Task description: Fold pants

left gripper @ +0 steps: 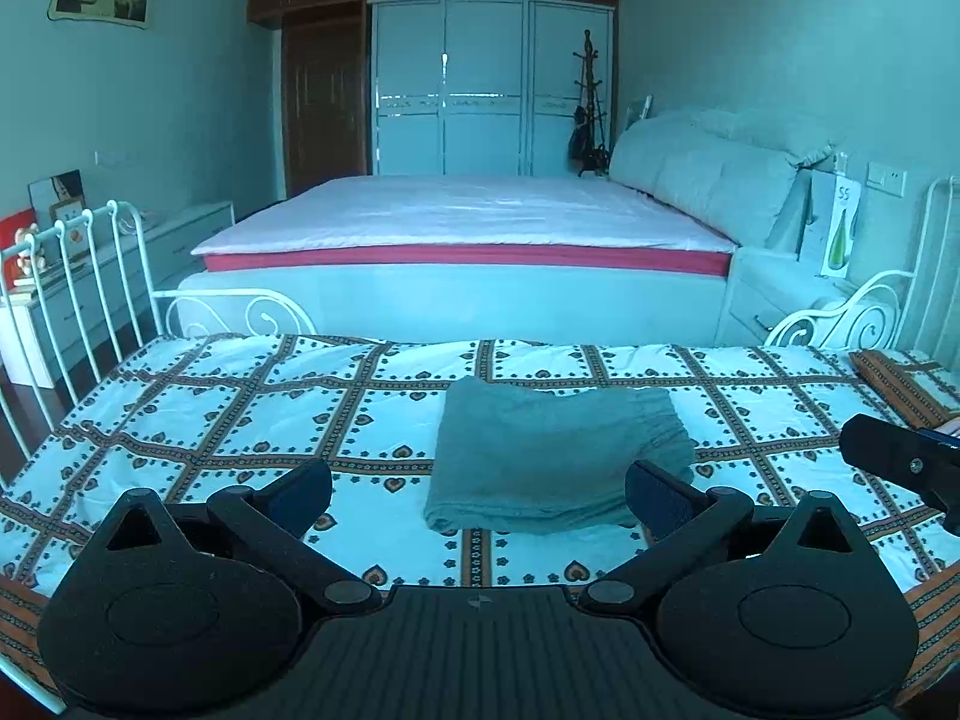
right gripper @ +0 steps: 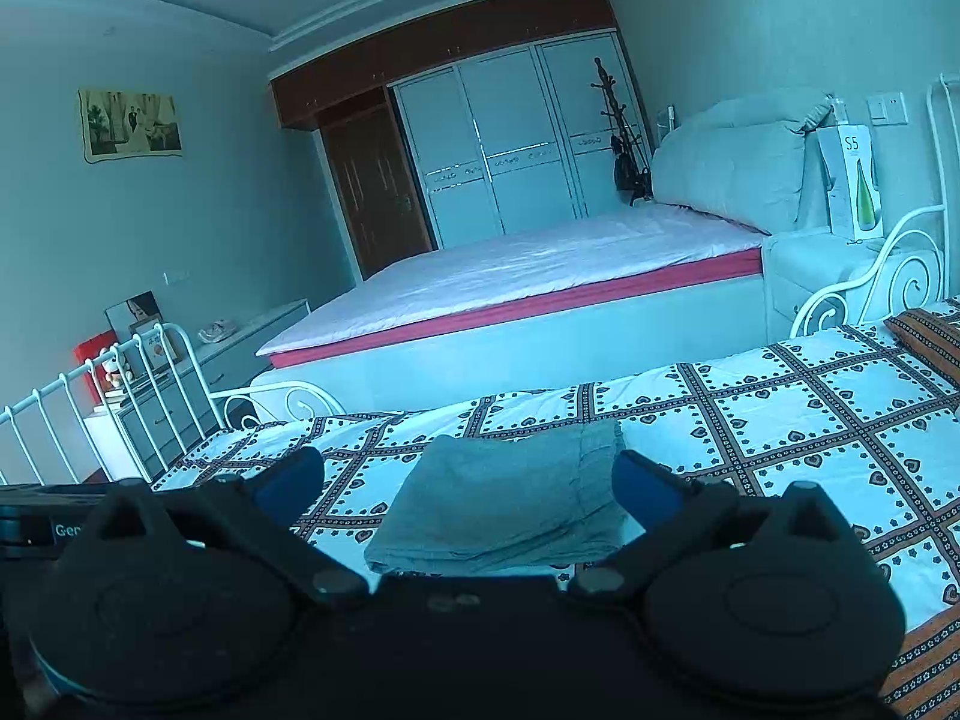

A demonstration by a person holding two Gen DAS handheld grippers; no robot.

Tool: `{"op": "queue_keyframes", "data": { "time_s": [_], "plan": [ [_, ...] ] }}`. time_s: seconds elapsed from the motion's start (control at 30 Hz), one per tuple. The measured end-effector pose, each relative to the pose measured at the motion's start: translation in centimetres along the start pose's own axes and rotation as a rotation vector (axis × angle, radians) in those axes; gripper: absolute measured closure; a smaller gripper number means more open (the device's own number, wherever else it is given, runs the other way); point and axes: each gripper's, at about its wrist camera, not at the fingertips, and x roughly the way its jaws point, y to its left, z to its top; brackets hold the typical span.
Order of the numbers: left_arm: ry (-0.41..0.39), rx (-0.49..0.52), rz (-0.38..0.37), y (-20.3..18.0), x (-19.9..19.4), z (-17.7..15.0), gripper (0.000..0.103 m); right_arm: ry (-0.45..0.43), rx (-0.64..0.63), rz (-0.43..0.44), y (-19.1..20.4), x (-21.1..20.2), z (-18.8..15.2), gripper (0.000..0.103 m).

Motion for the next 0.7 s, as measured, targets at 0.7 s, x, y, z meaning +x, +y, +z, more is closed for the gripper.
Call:
{"op": "queue_keyframes", "data": {
  "time_s": [0.7],
  "plan": [
    [0.093, -0.050, -0.130, 1.2, 2.5, -0.3, 0.000, 0.006, -0.002, -0.005, -0.2, 0.3, -0.1, 0.006]
  ]
}}
